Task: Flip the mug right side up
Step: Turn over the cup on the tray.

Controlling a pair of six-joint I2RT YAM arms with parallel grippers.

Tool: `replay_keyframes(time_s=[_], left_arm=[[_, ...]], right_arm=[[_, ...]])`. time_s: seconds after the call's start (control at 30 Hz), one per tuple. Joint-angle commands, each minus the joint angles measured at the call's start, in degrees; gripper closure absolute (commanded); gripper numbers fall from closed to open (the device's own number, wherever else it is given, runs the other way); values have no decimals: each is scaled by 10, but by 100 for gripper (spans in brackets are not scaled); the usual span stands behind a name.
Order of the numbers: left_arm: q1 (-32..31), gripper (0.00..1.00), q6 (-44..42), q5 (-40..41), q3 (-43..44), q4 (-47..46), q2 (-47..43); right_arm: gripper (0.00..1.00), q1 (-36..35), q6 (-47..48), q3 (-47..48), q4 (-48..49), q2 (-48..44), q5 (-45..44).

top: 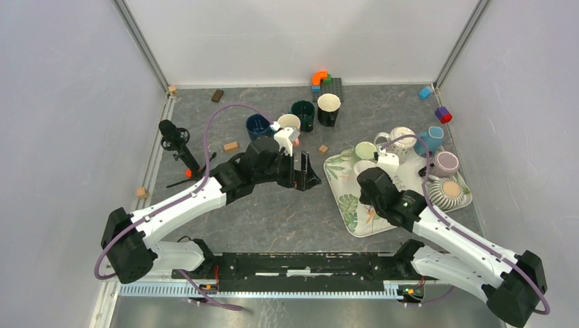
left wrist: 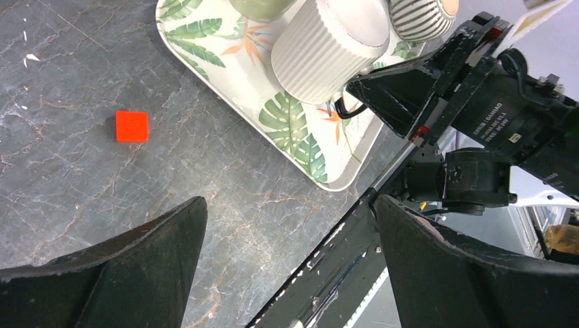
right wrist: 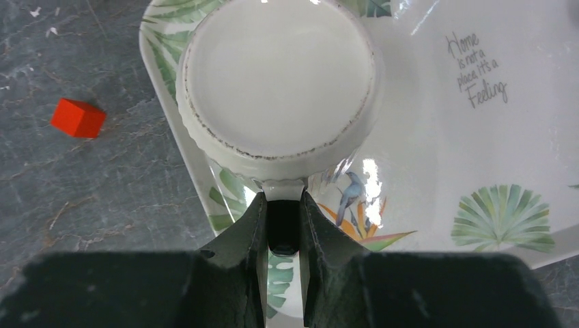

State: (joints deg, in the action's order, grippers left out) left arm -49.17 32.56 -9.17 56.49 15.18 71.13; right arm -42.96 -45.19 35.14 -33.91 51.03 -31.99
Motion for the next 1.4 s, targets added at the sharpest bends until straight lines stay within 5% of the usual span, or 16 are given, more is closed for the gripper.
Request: replay_keyframes(time_s=[0.0,1.37], left_arm=[[13,0,39,-34,-8,-46,-8],[105,0,221,-160,-87,-204,-31]], right_arm=[[100,2,17,49,54,-18,-5],[100,2,0,143,228,2,160]])
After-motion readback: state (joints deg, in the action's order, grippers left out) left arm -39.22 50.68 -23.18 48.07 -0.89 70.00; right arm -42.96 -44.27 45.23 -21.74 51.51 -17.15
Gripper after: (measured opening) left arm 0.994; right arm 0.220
